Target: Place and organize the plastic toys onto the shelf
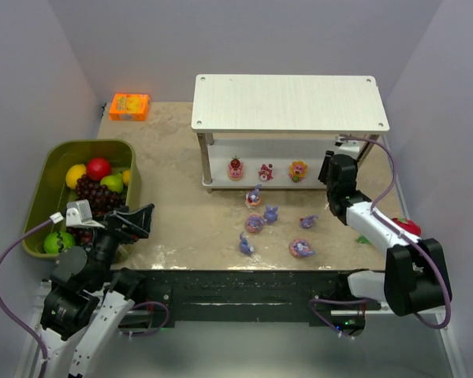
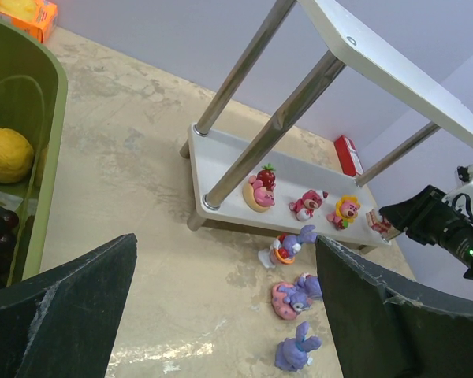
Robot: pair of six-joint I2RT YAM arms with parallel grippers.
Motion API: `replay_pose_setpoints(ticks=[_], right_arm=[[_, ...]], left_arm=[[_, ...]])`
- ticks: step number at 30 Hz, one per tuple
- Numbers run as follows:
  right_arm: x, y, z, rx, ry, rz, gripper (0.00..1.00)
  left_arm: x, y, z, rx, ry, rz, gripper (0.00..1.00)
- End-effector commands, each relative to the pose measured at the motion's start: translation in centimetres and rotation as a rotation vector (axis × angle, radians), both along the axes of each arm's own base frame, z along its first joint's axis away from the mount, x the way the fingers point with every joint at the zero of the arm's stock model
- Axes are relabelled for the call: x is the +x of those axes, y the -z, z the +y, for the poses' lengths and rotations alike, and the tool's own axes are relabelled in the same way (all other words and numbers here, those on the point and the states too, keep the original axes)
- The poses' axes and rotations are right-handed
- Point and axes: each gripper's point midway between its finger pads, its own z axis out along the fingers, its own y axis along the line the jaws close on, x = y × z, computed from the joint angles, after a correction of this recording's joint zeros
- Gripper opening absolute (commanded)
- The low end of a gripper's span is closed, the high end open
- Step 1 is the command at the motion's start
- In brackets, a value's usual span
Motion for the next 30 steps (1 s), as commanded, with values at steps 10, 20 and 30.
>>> replay_pose_setpoints(ticks=[10, 20, 30], right_arm=[[1.4, 0.3, 0.1, -0.002, -0.026, -0.029, 0.03], [1.8, 0.9, -0.4, -0.042, -0.005, 0.012, 0.11], [1.7, 0.0, -0.2, -0.018, -0.007, 0.004, 0.50]], left_arm=[[0.1, -0.6, -0.2, -0.005, 0.007, -0.014, 0.99], [0.0, -0.6, -0.1, -0.005, 0.004, -0.015, 1.00], [0.0, -0.6, -0.1, -0.005, 0.003, -0.015, 0.99]])
